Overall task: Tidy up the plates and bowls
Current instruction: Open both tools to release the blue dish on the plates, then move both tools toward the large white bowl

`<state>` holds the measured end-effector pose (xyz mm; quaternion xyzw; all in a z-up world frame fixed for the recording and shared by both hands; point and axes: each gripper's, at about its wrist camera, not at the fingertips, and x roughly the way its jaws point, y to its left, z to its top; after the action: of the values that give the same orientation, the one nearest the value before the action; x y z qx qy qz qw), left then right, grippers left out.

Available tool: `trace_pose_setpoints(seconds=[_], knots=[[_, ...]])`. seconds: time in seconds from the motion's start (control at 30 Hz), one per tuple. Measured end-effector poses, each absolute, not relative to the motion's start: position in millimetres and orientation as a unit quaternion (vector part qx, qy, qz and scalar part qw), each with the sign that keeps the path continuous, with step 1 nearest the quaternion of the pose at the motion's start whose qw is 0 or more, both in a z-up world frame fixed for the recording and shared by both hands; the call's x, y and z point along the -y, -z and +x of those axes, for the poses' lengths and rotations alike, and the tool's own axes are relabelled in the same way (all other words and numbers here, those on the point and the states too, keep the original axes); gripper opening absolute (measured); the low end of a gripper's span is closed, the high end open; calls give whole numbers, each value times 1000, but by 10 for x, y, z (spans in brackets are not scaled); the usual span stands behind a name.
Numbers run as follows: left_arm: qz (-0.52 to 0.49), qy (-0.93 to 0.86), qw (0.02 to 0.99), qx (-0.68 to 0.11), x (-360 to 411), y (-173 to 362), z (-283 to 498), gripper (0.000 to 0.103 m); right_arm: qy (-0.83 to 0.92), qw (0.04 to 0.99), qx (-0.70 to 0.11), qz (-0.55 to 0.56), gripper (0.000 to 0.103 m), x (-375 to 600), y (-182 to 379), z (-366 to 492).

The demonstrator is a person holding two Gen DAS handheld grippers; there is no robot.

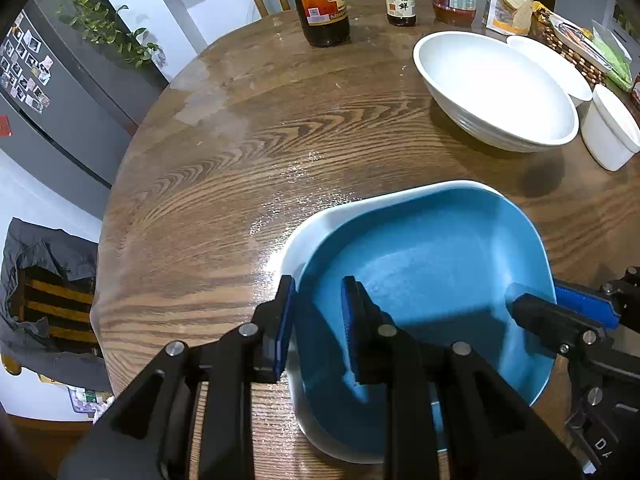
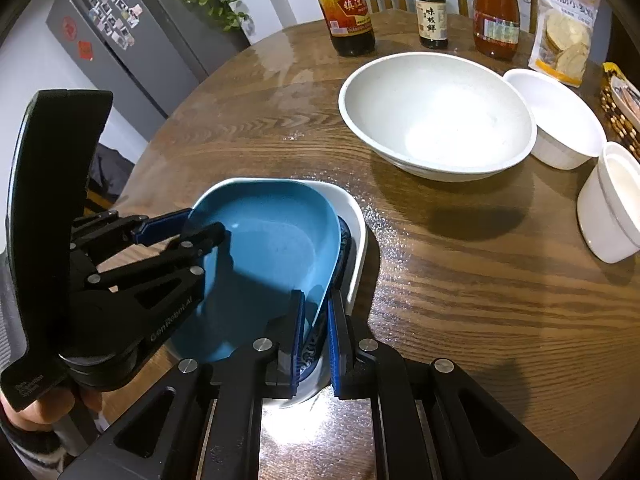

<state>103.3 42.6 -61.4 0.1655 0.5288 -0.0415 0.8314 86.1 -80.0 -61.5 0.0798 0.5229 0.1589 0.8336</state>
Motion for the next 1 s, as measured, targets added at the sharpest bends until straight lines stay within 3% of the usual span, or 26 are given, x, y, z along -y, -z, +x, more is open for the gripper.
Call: trace_pose_setpoints(seconds=[0.23, 0.4, 0.9, 1.0], knots=[[164, 38, 836, -522, -396, 593, 1014, 50, -159, 839, -515, 76, 9, 812, 562, 803], [155, 31, 837, -525, -458, 583, 1022, 50, -157, 841, -511, 79, 9, 827, 522, 766], [109, 39, 847, -519, -532, 406, 984, 62, -139, 853, -493, 95, 9, 965, 401, 651], [103, 46, 848, -518, -504, 372, 985, 64, -129, 856, -490, 100, 20, 1026, 388, 619]])
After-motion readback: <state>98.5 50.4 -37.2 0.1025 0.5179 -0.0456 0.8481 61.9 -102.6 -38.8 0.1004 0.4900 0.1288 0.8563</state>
